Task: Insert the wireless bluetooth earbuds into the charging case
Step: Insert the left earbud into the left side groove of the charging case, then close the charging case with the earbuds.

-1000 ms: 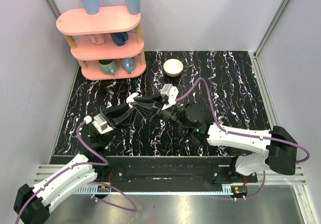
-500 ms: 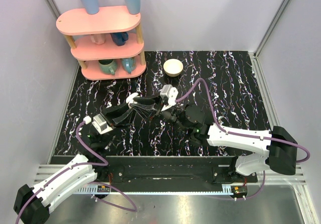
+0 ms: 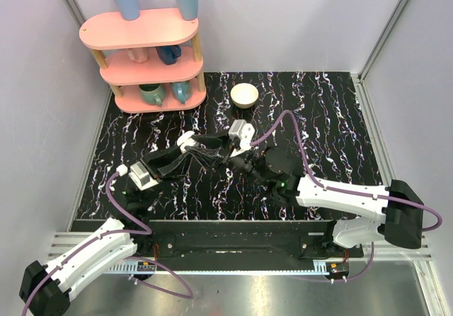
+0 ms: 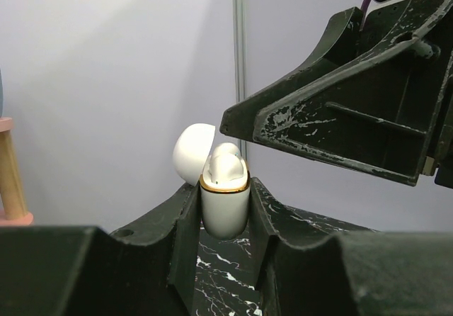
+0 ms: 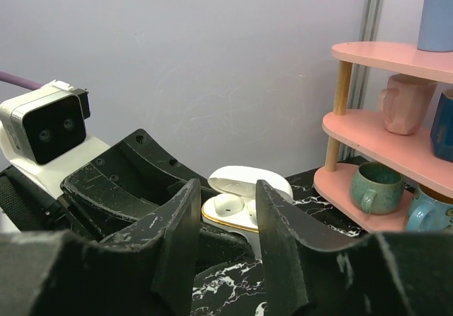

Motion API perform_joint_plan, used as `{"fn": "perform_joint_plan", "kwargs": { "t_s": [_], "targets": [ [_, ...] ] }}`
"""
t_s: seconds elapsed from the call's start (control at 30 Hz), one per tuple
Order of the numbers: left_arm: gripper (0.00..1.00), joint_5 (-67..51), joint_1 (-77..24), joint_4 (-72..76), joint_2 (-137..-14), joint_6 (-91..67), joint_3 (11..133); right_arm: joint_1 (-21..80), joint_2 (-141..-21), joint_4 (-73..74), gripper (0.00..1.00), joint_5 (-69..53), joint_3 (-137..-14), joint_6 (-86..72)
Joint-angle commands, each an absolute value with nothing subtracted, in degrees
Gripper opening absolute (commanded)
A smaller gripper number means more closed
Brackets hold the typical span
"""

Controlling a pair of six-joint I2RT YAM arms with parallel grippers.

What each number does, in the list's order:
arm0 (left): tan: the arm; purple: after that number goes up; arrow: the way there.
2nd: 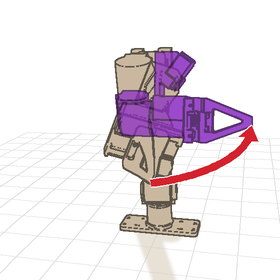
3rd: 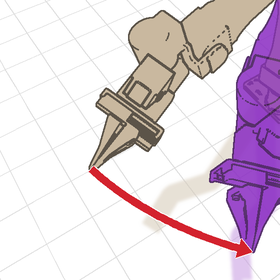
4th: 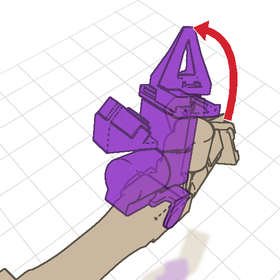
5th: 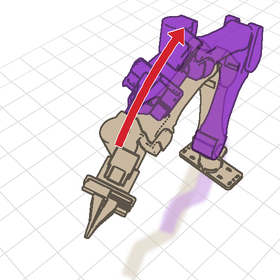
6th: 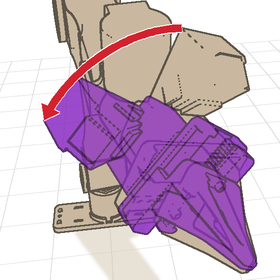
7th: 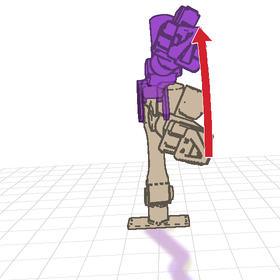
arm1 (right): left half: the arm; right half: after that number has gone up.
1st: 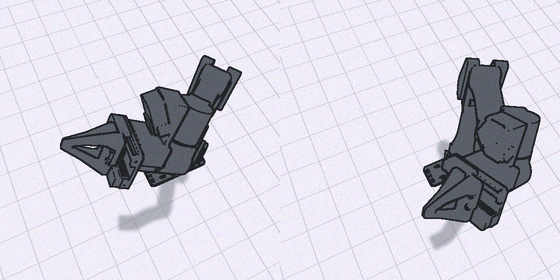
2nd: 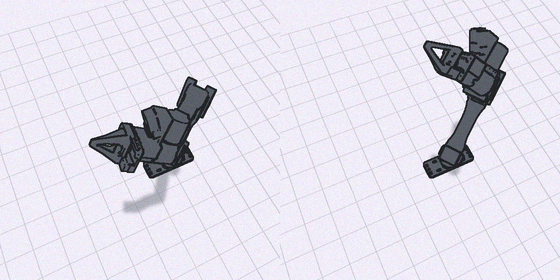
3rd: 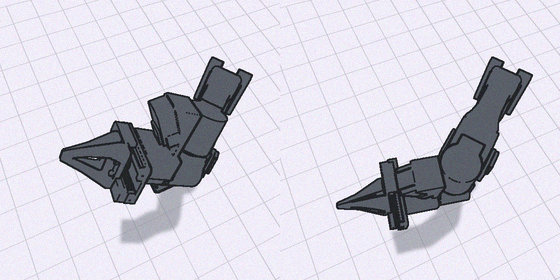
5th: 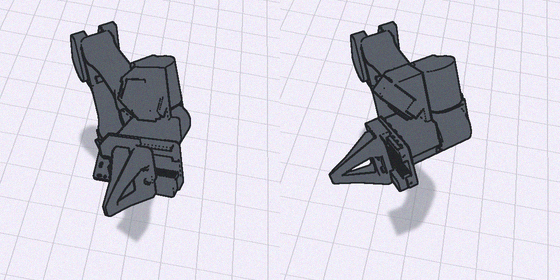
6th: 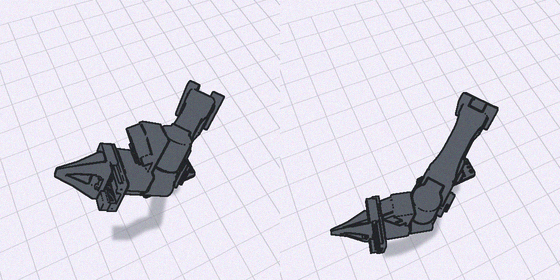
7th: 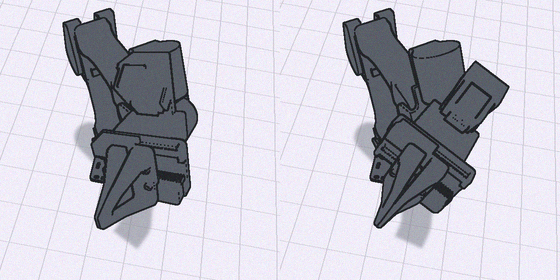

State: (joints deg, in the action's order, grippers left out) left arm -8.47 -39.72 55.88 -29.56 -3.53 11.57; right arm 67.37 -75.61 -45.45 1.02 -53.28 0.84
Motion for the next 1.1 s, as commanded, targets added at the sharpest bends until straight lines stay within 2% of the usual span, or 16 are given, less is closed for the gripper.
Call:
{"fn": "perform_joint_plan", "kwargs": {
  "t_s": [0.0,0.37,0.63,1.07],
  "targets": [
    [0.0,-8.7,-39.8,58.8,-29.0,-3.7,11.7,67.7,-73.0,-46.4,0.45,1.7,-55.3,2.2],
    [0.0,-8.4,-39.8,56.2,-28.2,-2.1,11.1,67.7,-70.0,-44.7,0.46,5.4,-54.6,2.3],
    [0.0,-19.6,-39.9,54.1,-28.2,2.1,11.7,67.6,-70.6,-33.4,0.52,22.5,-59.8,0.5],
    [0.0,-31.0,-39.8,55.2,-31.5,4.2,13.6,67.7,-71.5,-22.2,0.58,19.9,-64.6,-2.3]
  ]
}}
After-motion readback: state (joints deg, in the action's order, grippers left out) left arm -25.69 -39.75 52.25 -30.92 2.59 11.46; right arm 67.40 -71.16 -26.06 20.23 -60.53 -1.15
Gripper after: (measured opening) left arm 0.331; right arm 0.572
